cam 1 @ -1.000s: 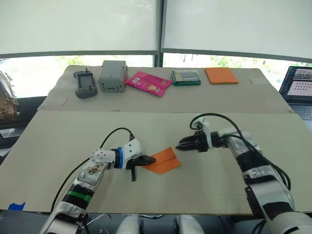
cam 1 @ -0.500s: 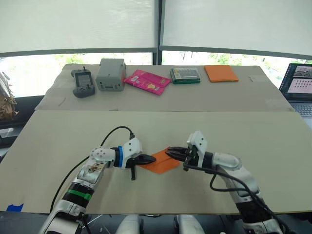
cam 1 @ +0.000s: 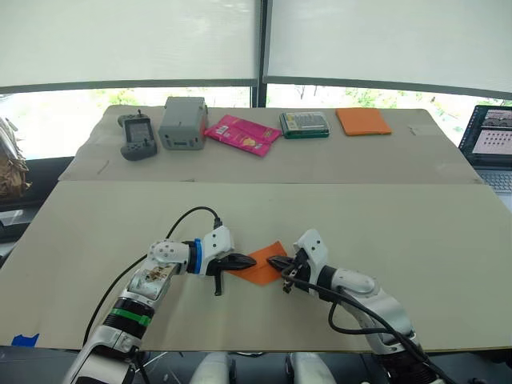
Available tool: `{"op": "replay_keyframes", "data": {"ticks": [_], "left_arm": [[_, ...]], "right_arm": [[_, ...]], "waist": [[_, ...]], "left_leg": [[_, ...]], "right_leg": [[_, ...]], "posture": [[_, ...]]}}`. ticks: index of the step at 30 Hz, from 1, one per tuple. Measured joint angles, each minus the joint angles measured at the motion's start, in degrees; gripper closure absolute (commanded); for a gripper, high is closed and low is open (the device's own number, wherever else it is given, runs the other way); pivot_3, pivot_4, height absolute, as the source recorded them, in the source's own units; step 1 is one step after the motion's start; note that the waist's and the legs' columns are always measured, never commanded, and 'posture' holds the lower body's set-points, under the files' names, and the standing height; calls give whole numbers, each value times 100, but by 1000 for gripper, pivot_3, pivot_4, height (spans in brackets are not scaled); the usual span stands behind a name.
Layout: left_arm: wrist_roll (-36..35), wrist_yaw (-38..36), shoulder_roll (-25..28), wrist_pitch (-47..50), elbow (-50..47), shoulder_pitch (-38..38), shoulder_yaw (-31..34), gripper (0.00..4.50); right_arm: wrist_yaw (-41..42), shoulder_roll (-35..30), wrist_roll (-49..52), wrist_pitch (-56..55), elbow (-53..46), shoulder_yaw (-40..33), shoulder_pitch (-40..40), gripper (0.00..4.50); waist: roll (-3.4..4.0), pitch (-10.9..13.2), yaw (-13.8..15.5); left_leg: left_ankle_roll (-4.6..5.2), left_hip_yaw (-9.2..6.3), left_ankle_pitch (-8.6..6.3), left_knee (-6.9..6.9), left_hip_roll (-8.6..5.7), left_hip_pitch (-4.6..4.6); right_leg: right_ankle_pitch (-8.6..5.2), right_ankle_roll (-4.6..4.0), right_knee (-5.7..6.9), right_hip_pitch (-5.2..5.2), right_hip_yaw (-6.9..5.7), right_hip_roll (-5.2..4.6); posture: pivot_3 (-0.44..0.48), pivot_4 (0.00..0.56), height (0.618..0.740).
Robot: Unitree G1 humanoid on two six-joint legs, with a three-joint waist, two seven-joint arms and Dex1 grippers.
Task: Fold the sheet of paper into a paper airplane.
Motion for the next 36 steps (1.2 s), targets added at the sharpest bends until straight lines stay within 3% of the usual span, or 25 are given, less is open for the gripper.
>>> {"op": "replay_keyframes", "data": {"ticks": [7, 15, 24, 36], "left_arm": [[2, -56, -3, -15, 118, -53, -13, 4500], [8, -109, -30, -40, 212, -104, -12, 4500], [8, -104, -52, -19, 161, -88, -31, 4500], [62, -114, -236, -18, 114, -105, -228, 4500]], "right_arm": [[-190, -524, -14, -147, 103, -408, 36, 4461], [-208, -531, -47, -1091, 275, -571, -56, 4461], [254, -766, -798, -1906, 492, 568, -45, 4461], [236, -734, -1087, -2081, 697, 740, -115, 4461]], "waist": [[0, 0, 22], [-1, 1, -7], [-1, 1, -10], [-4, -2, -13]], "left_leg": [[4, -2, 1, -2, 0, 44], [10, -1, -3, -12, 6, 67], [13, 0, -5, -14, 8, 65], [13, -1, -5, -13, 12, 79]], "right_leg": [[-3, 5, -22, 57, -8, 0], [-3, 6, -49, 88, -10, 5], [-3, 5, -52, 86, -10, 7], [-3, 4, -51, 98, -9, 10]], "posture": [[0, 150, 740], [0, 150, 740], [0, 150, 740], [0, 150, 740]]}}
